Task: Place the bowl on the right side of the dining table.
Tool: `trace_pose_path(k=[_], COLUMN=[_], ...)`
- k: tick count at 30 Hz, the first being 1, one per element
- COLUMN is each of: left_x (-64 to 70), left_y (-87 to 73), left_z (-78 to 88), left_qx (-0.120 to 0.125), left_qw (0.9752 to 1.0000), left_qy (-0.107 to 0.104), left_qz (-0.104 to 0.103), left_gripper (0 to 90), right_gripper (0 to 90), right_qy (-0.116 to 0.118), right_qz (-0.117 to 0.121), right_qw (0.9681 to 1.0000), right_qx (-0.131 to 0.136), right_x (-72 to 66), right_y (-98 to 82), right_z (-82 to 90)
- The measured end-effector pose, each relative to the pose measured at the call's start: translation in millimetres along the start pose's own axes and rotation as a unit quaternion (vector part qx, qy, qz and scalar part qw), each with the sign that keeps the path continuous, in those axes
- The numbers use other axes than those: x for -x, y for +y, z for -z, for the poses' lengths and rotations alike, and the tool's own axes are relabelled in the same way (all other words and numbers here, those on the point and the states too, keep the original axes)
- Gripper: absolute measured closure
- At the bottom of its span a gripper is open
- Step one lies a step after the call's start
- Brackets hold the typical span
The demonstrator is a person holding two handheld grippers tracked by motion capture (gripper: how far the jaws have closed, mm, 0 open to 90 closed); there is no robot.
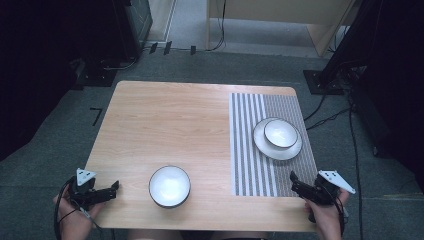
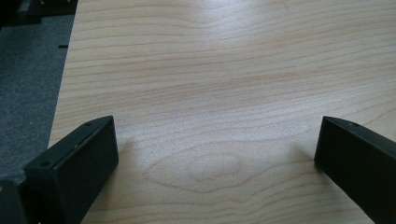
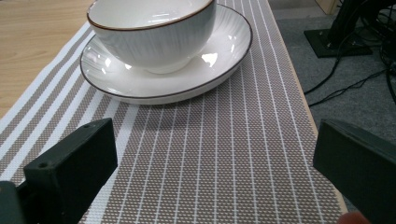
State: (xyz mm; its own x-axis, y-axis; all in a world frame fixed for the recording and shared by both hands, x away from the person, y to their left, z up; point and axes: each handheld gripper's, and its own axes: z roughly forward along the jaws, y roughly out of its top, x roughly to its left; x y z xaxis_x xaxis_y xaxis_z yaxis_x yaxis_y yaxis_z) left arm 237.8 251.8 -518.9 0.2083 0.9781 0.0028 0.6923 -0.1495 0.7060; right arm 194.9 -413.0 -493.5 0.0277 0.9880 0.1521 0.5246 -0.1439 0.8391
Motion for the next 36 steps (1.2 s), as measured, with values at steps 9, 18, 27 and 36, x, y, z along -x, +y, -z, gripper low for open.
trace_pose_path(k=[9, 18, 27, 36], left_x=[0.0, 0.0, 0.0, 0.0], left_y=[0.0, 0.0, 0.0, 0.0], left_z=[0.0, 0.0, 0.0, 0.0], left_qx=[0.000, 0.000, 0.000, 0.000], left_qw=[1.0000, 1.0000, 1.0000, 1.0000], left_qy=[0.000, 0.000, 0.000, 0.000], left_qz=[0.000, 0.000, 0.000, 0.000], left_gripper=[0.0, 0.0, 0.0, 0.0], right_gripper=[0.0, 0.0, 0.0, 0.0], right_qy=[-0.010, -0.016, -0.026, -0.021], right_qz=[0.003, 0.011, 0.017, 0.033], right_qw=[0.9999, 0.9996, 0.9989, 0.9975], right_qx=[-0.010, -0.019, -0.036, -0.059], right_x=[5.9, 16.0, 27.6, 29.9], right_y=[-6.7, -14.4, -25.2, -31.7], right_z=[-0.4, 5.3, 10.4, 10.2])
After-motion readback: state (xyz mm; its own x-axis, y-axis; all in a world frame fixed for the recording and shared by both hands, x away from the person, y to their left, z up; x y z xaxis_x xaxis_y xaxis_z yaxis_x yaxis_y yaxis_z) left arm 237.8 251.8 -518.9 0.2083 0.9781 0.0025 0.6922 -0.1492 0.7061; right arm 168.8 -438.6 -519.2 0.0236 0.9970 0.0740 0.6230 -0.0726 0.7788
